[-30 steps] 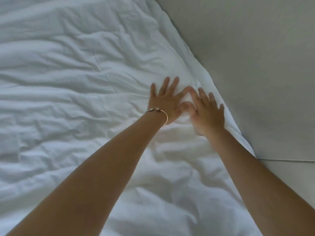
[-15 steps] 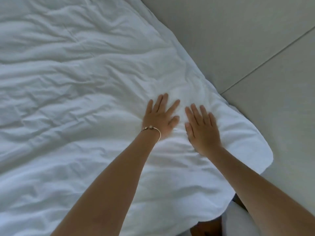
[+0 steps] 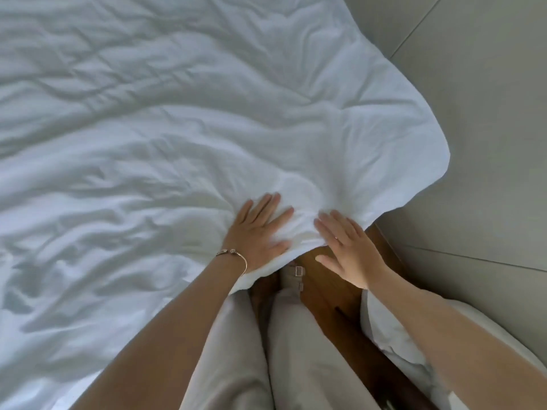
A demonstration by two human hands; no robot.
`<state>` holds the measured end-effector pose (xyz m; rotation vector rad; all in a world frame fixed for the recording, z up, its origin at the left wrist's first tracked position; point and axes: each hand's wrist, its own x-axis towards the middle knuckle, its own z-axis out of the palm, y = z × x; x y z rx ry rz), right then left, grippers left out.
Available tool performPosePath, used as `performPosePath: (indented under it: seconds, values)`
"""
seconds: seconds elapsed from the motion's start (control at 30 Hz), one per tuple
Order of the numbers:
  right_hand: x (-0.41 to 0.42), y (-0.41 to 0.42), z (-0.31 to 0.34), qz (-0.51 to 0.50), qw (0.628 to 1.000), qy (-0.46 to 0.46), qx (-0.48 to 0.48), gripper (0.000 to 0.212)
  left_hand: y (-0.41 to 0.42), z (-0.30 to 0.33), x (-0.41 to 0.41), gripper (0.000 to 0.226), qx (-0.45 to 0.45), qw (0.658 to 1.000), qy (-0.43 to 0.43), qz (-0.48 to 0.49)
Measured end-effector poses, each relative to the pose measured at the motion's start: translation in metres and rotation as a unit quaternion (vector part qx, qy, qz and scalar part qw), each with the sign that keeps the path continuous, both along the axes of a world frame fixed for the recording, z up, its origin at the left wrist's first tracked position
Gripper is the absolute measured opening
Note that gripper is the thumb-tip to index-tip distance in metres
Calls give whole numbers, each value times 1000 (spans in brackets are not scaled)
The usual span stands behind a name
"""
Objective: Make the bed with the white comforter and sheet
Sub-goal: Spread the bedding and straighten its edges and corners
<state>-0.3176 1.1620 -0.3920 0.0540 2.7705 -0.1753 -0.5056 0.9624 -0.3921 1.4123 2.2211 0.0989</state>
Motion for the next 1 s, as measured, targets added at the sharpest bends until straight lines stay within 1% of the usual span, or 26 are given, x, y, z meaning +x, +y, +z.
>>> performPosePath:
  seconds: [0.07,0.1,0.13,0.2,0.23,0.27,0.3,0.37,0.4,0.47,0.5,0.53,0.6,0.67,0.7,0.73,0.77,0.8,0.83,0.87,0.9,0.93,0.97,1.0]
  values:
    - [17,-6,0,118,993,26,-16,66,-18,11,14,76,-22,1000,-10,10]
    - [21,-7,1,140,989,37,-19,66,-25,15,20,79,-23,999,-15,22]
    - [22,-7,1,130,990,48,-22,68,-32,18,27,81,-20,999,-14,38]
    - [14,-7,4,50,997,63,-21,71,-47,21,38,88,-11,998,5,67]
    - [6,-5,7,15,997,73,-12,68,-55,22,43,88,-5,997,18,75]
    - [-4,-2,9,-2,996,84,-1,60,-62,22,48,83,1,996,33,79]
    - [-13,2,13,-4,996,93,12,47,-68,21,54,71,15,994,54,93]
    - [-25,7,18,10,993,118,16,20,-76,20,64,40,82,976,126,161]
    - [-28,10,20,13,992,125,2,13,-77,22,68,28,118,960,159,199]
    - [-31,14,29,-18,993,108,-50,9,-76,27,73,18,162,935,187,253]
    - [-31,15,36,-50,992,87,-73,11,-73,32,75,18,166,932,180,268]
    - [-30,16,42,-79,991,62,-86,14,-68,40,76,20,159,932,152,287]
    - [-28,19,52,-100,990,34,-98,19,-59,57,78,20,113,929,58,347]
    - [-25,22,60,-82,991,27,-99,20,-50,66,80,17,64,921,14,383]
    - [-24,23,64,-70,992,31,-101,26,-47,71,81,18,59,922,-1,383]
    - [-22,26,67,-48,994,29,-97,37,-45,74,84,25,63,927,-21,370]
    - [-21,29,69,-19,996,13,-84,51,-45,76,86,39,42,938,-34,344]
    - [-21,31,71,17,998,-12,-61,67,-46,76,87,57,-5,956,-18,294]
    - [-20,33,71,61,997,-47,-27,78,-48,73,88,73,-59,971,29,228]
    - [-18,35,71,106,992,-69,12,81,-51,70,91,83,-100,978,68,172]
    - [-17,36,68,136,988,-65,39,77,-52,68,93,90,-123,977,103,139]
    - [-17,38,65,139,988,-42,55,75,-52,66,94,93,-112,974,132,146]
    - [-17,41,62,121,991,-6,53,73,-50,65,92,91,-77,970,146,178]
    - [-20,43,60,94,994,25,48,67,-47,66,89,83,-42,961,162,219]
